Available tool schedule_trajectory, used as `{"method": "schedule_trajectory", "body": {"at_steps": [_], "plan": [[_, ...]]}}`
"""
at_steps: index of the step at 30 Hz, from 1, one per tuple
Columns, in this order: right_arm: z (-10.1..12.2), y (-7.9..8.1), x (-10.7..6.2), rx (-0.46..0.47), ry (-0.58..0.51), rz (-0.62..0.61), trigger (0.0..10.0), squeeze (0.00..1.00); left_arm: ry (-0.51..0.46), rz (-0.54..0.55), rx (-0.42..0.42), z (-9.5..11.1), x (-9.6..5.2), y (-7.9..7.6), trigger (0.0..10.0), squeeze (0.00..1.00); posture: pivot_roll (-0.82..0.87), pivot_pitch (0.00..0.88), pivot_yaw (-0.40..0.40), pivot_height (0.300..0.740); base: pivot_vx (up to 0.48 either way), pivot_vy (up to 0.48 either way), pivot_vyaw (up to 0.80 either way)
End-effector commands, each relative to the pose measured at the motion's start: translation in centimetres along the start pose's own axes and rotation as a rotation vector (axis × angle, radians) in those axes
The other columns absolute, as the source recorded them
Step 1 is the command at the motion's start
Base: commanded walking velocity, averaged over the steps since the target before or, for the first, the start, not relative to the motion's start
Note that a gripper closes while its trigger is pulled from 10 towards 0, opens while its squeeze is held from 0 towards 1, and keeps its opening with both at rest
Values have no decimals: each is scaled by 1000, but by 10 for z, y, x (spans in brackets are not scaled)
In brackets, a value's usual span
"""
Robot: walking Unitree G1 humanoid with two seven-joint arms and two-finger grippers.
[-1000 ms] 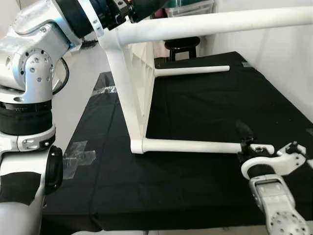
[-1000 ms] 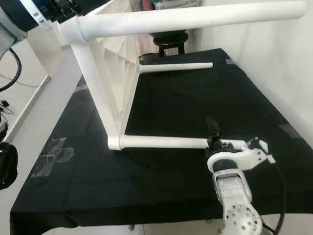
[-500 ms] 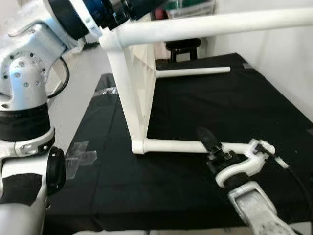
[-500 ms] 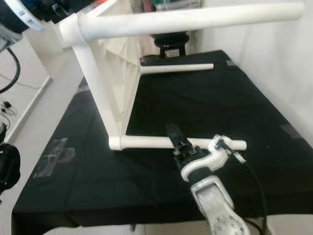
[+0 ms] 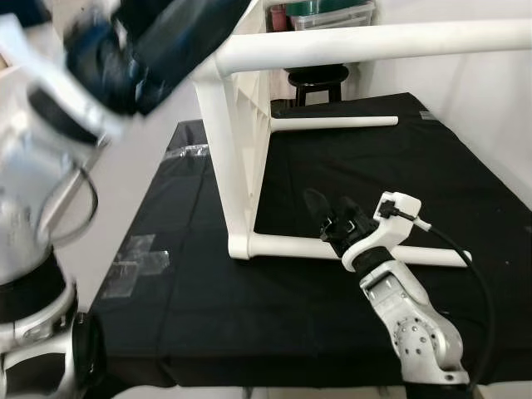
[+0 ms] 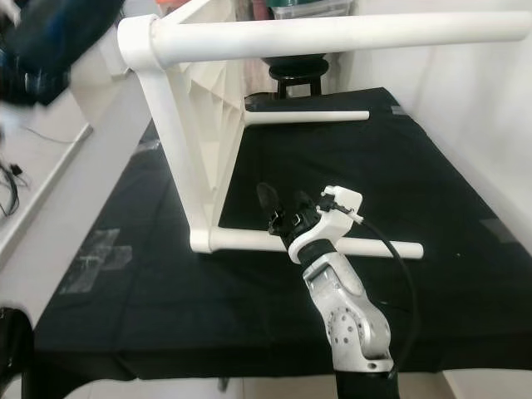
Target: Building children table
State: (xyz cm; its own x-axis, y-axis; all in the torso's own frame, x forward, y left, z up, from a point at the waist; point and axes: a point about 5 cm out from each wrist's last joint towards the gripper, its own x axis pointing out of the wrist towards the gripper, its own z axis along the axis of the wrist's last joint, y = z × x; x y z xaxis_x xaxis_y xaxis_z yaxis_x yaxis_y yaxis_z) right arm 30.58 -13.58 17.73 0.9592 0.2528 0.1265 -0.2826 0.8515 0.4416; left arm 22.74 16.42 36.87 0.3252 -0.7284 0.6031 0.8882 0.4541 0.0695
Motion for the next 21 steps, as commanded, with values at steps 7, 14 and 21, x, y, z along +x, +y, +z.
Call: {"method": "schedule_trajectory", "body": {"at_steps": [7,14,21], "plan": [[-16,-25,7,-160,48,-164,10000,0,79,109,-142,-45,-38,-14,10000,0,28,0,43,740,0,0,0],[-17,-44,8,-260,58,-272,10000,0,148,191,-191,-68,-58,-20,10000,0,27,0,44,740,0,0,0],[-6,-50,18,-318,-3,-319,10000,0,307,555,-244,-134,-97,0,10000,0,13,0,40,740,0,0,0]]}}
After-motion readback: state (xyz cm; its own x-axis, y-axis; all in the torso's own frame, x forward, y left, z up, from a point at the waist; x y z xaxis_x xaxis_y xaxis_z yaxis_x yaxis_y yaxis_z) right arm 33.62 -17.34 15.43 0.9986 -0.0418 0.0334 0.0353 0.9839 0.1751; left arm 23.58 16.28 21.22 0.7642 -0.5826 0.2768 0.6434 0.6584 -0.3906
